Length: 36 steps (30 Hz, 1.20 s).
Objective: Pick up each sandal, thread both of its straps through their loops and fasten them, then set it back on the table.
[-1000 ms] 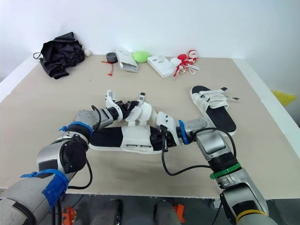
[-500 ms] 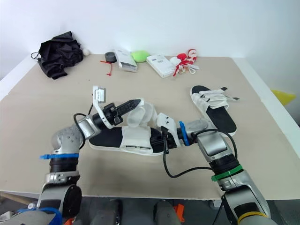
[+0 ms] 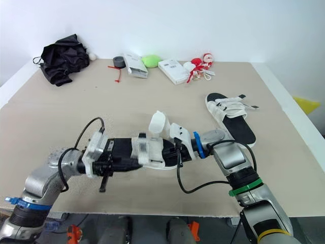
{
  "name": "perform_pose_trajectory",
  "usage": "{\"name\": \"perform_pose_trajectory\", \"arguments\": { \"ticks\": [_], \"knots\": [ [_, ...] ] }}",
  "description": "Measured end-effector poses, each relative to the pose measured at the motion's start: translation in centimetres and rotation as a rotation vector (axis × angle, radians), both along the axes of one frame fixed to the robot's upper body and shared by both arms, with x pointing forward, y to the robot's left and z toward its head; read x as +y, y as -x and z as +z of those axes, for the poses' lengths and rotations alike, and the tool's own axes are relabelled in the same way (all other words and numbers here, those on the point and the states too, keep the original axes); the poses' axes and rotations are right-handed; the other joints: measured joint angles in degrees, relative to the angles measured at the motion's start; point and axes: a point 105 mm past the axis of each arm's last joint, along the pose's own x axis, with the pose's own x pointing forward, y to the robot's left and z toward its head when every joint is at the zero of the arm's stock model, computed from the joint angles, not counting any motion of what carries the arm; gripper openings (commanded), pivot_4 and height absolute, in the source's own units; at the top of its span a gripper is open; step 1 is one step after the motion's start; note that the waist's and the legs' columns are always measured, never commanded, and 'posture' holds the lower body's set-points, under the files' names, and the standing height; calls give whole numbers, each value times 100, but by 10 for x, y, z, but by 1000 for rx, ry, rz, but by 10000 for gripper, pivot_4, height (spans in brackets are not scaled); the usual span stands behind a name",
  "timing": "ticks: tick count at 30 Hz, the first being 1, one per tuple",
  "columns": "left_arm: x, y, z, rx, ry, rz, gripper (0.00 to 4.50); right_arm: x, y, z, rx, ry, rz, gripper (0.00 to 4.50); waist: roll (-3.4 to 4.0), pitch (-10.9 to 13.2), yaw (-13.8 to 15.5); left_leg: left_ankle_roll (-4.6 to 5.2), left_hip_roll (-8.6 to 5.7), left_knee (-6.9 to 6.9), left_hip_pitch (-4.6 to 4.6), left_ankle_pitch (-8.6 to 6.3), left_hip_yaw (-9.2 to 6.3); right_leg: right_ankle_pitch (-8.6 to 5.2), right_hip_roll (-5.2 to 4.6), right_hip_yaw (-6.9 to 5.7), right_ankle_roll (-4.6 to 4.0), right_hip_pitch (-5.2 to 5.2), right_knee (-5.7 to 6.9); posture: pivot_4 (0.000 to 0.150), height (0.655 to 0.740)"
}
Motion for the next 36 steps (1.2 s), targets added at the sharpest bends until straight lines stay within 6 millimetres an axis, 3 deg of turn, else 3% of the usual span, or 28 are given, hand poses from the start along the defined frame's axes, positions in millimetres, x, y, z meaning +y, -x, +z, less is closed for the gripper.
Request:
{"name": "perform_pose_trajectory", "arguments": {
  "ticks": [4,8,9,13,15,20,24,25,30,36],
  "knots": [
    [6,8,-18,-212,-89,-63,2094,0,0,0,1,1,11,0,4,-3,4,2,4,0,0,-1,4,-14,1,1,-27,-1,0,1500,7400],
    [10,7,-39,-339,-164,-91,12451,1,-1,-1,0,5,19,0,5,-10,4,4,7,1,1,-3,7,-14,2,2,-28,-2,0,1500,7400],
    [10,8,-46,-348,-182,-103,17723,1,-1,-1,0,5,21,0,5,-10,4,5,8,1,0,-3,7,-14,4,2,-28,-3,0,1500,7400],
    [11,7,-58,-408,-208,-105,30466,3,-1,-1,-1,5,26,0,4,-14,4,6,19,1,1,-3,7,-7,15,3,-28,-4,1,1500,7400],
    [11,6,-57,-418,-208,-111,30466,4,-2,-1,-2,6,30,0,6,-19,4,6,23,1,3,-3,7,-6,19,3,-29,-4,4,1500,7400],
    [18,15,-52,-172,-151,-65,30466,4,-1,-1,0,7,39,0,7,-20,-2,21,30,1,5,-12,8,-4,26,4,-15,-7,8,1500,7400],
    [16,12,-33,207,-76,50,30466,4,-2,-1,0,7,39,0,3,-18,-5,21,36,3,8,-12,3,-6,32,4,-18,-8,21,1500,7400],
    [13,13,-29,396,-72,98,30466,4,-2,-1,3,8,41,0,3,-19,-5,21,36,3,10,-12,3,-7,33,3,-17,-5,21,1500,7400],
    [-2,17,-48,662,-176,204,30466,5,-3,-1,6,9,49,0,4,-20,-7,21,33,4,14,-12,2,-6,37,4,-18,-4,23,1500,7400],
    [-24,1,-42,812,-169,295,30466,6,-4,-1,0,15,49,0,-3,-25,-5,21,30,9,36,-12,-3,-5,40,5,-23,16,30,1500,7400]
  ]
}}
